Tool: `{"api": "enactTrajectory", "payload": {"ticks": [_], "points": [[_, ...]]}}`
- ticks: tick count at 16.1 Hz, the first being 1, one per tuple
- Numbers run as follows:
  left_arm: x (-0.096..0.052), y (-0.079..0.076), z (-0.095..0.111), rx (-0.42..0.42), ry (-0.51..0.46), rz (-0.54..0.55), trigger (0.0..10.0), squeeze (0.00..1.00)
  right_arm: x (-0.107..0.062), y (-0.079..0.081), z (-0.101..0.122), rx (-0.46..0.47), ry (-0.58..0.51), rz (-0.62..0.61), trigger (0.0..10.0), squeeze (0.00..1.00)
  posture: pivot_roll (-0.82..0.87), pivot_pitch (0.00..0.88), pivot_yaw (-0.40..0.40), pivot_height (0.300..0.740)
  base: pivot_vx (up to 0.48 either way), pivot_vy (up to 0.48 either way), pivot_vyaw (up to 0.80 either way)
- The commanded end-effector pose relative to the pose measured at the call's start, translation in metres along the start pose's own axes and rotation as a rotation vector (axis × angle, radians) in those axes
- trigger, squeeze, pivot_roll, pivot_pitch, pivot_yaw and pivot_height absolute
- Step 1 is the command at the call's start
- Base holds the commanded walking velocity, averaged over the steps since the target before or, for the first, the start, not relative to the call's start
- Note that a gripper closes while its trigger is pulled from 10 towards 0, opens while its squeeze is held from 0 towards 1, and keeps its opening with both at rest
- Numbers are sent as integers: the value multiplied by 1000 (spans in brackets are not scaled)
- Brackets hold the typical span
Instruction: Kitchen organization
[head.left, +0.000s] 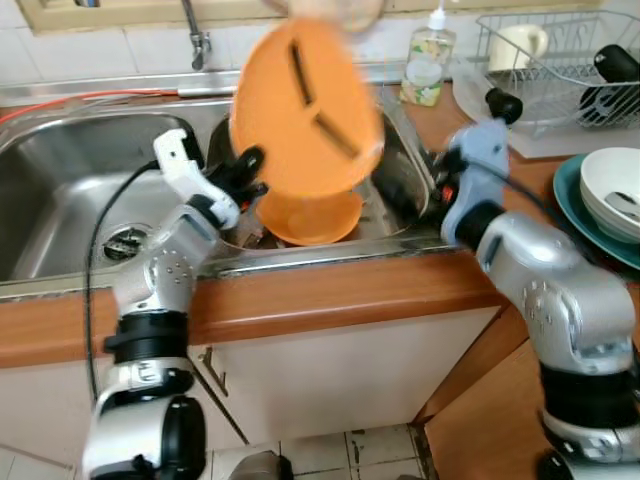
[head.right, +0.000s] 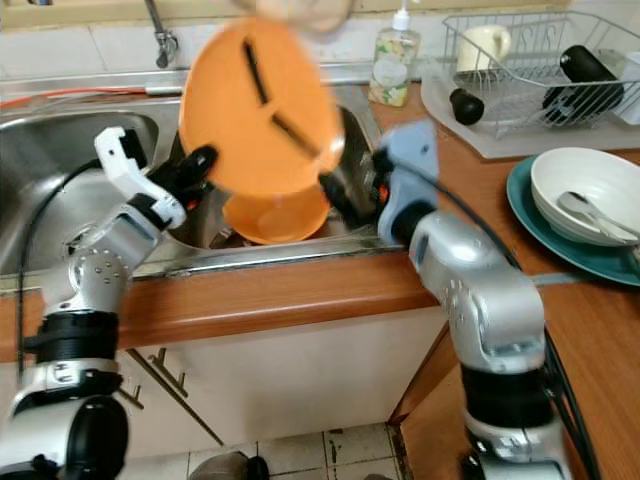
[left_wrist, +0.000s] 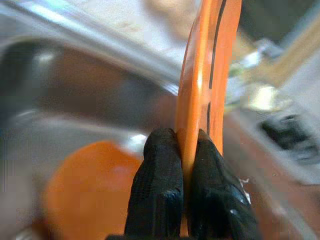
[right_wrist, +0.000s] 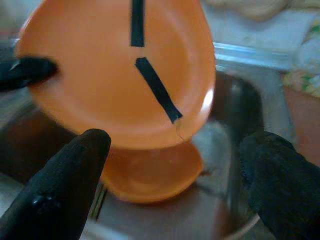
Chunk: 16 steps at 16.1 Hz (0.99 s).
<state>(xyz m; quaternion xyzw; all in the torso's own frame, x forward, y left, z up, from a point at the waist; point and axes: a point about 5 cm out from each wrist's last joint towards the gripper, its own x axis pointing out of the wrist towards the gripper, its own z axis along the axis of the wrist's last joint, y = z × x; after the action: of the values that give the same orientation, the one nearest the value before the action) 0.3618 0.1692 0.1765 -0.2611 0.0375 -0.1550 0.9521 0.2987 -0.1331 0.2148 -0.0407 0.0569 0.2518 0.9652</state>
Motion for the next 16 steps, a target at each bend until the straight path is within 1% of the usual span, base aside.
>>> {"api": "enactTrajectory", "payload": {"ticks": [1, 3, 4, 5, 6, 7, 8, 9, 10, 11, 14, 15, 16], "points": [[3, -2, 10, 22, -7, 20, 0, 0, -3, 5, 0, -51, 18, 28, 10000, 0, -95, 0, 53, 740, 0, 0, 0], [6, 1, 3, -14, 65, 55, 0, 0, -7, 6, -5, -102, 62, 49, 10000, 0, -101, 0, 58, 740, 0, 0, 0], [7, 0, 2, -15, 77, 61, 0, 0, -7, 6, -5, -108, 67, 54, 10000, 0, -104, 0, 62, 740, 0, 0, 0], [9, 0, -1, -19, 109, 77, 0, 0, -8, 6, -6, -124, 80, 61, 10000, 0, -105, 0, 62, 740, 0, 0, 0], [14, 2, -6, -16, 161, 106, 0, 0, -8, 8, -9, -154, 105, 80, 10000, 0, -107, 0, 63, 740, 0, 0, 0], [16, 1, -9, -19, 193, 111, 0, 0, -9, 9, -10, -167, 113, 93, 10000, 0, -108, 0, 64, 740, 0, 0, 0], [18, 0, -12, -22, 234, 110, 353, 0, -9, 9, -10, -174, 118, 102, 10000, 0, -109, 0, 64, 740, 0, 0, 0], [19, 0, -13, -29, 253, 110, 1137, 0, -9, 9, -10, -176, 120, 104, 10000, 0, -109, 0, 64, 740, 0, 0, 0], [21, -1, -16, -27, 287, 107, 4353, 0, -8, 10, -10, -179, 124, 104, 10000, 0, -109, 0, 64, 740, 0, 0, 0], [23, -2, -18, -22, 306, 115, 10000, 0, -8, 10, -11, -179, 127, 103, 10000, 0, -111, 0, 66, 740, 0, 0, 0], [27, -1, -23, -52, 351, 139, 10000, 4, -8, 10, -13, -180, 134, 94, 10000, 0, -111, 0, 66, 740, 0, 0, 0], [27, -1, -23, -52, 351, 139, 10000, 4, -8, 10, -13, -180, 134, 94, 10000, 0, -111, 0, 66, 740, 0, 0, 0], [28, 0, -25, -47, 365, 146, 10000, 714, -8, 10, -13, -180, 138, 86, 10000, 0, -111, 0, 66, 740, 0, 0, 0]]}}
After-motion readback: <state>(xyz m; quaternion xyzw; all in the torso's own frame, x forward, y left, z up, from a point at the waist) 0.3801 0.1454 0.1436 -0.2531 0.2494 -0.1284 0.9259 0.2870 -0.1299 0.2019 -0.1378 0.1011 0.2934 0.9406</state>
